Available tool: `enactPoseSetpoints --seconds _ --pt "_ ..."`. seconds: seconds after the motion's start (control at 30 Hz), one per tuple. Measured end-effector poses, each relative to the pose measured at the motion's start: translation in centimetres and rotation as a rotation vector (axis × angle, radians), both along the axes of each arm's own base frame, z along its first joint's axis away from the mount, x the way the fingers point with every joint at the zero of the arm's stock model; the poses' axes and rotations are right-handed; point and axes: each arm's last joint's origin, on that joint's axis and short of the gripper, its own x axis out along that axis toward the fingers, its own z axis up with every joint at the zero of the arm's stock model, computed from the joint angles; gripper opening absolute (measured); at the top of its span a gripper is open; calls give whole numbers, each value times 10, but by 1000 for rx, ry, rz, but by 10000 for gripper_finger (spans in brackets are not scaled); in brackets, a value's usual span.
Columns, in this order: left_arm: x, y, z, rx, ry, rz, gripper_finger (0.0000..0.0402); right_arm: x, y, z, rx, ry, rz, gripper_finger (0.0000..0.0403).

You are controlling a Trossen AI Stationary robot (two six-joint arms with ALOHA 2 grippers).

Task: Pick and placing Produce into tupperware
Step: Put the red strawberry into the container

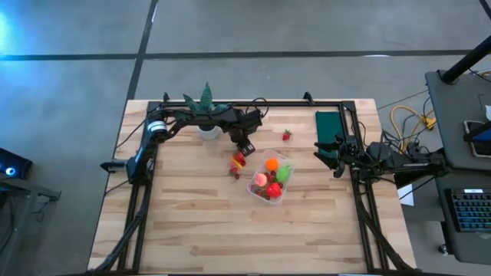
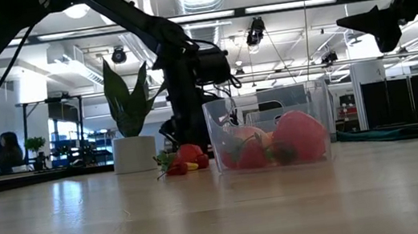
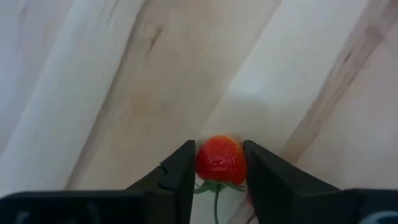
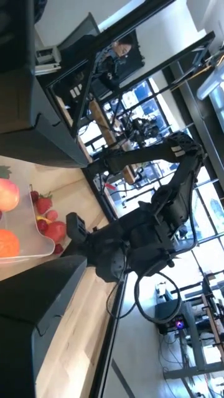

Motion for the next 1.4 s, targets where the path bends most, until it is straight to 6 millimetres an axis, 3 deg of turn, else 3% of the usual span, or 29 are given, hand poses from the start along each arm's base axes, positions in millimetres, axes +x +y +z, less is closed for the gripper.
enactPoseSetpoints --seconds 0.27,0.4,0.57,0.7,0.87,1.1,1.27,1.4 --pt "-2 -1 31 15 -63 9 97 0 0 0 0 0 0 235" --pt "-3 -8 53 -78 -166 -19 98 0 0 0 0 0 0 235" --pt "2 -30 73 -229 -307 -132 98 0 0 0 0 0 0 235" --pt "13 -60 88 -276 -429 -294 98 0 0 0 0 1 0 235" --pt "26 -96 94 -255 -517 -501 98 0 0 0 0 1 0 235" --pt "34 -113 82 -164 -507 -529 102 0 0 0 0 1 0 235" --pt "42 -121 85 -6 -556 -499 155 0 0 0 0 1 0 235" --pt "45 -128 89 -35 -592 -439 221 0 0 0 0 1 0 235"
